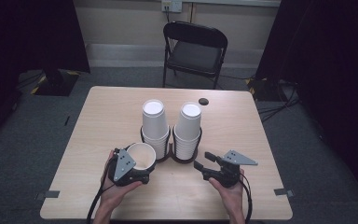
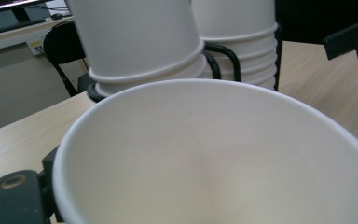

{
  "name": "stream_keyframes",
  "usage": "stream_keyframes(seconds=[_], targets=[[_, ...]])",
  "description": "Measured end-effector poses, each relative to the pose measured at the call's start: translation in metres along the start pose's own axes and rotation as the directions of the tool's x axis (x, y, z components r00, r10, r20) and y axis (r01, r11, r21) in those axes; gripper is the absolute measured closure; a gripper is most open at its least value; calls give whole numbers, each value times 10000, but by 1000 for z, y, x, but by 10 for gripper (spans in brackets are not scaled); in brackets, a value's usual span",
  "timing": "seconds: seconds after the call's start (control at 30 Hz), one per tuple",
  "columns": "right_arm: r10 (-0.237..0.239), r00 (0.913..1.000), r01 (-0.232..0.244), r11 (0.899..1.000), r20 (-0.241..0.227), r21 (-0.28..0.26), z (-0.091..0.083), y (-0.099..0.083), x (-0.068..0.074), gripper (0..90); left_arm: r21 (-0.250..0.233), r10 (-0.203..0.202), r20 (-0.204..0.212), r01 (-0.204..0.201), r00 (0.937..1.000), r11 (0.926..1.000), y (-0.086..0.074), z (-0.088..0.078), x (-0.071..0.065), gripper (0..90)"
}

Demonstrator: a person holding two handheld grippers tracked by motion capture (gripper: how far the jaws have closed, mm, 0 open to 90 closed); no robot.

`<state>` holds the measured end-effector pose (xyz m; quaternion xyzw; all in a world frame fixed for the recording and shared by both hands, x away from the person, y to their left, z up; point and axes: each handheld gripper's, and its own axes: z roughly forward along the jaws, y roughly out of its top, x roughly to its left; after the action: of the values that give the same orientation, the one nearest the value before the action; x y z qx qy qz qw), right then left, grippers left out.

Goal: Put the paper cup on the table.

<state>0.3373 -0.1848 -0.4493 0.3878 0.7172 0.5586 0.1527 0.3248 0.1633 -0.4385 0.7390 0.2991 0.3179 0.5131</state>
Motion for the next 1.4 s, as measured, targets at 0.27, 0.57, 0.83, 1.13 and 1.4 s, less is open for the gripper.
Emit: stream_keyframes(seconds=[0.27, 0.57, 0.83, 1.13, 1.4], targets=[[308, 9984, -293, 9991, 475, -322, -3, -11, -10, 283, -237, -532, -309, 525, 9981, 9983, -1, -5, 23, 102], [206, 9955, -145, 9977, 929, -666, -7, -18, -14, 146, -242, -775, -811, 758, 9937, 9968, 3, -4, 42, 103], [150, 9776, -4, 9976, 2101, -690, -9, -27, -17, 146, -394, -1284, -1257, 1244, 9837, 9914, 4, -4, 60, 103], [-177, 9652, 376, 9967, 2610, -714, -9, -39, -22, 146, -168, -1536, -1600, 1529, 9751, 9881, 4, 5, 69, 102], [-37, 9658, 227, 9972, 2592, -706, -8, -45, -24, 147, -188, -2039, -1880, 2040, 9608, 9788, -4, 22, 83, 101]])
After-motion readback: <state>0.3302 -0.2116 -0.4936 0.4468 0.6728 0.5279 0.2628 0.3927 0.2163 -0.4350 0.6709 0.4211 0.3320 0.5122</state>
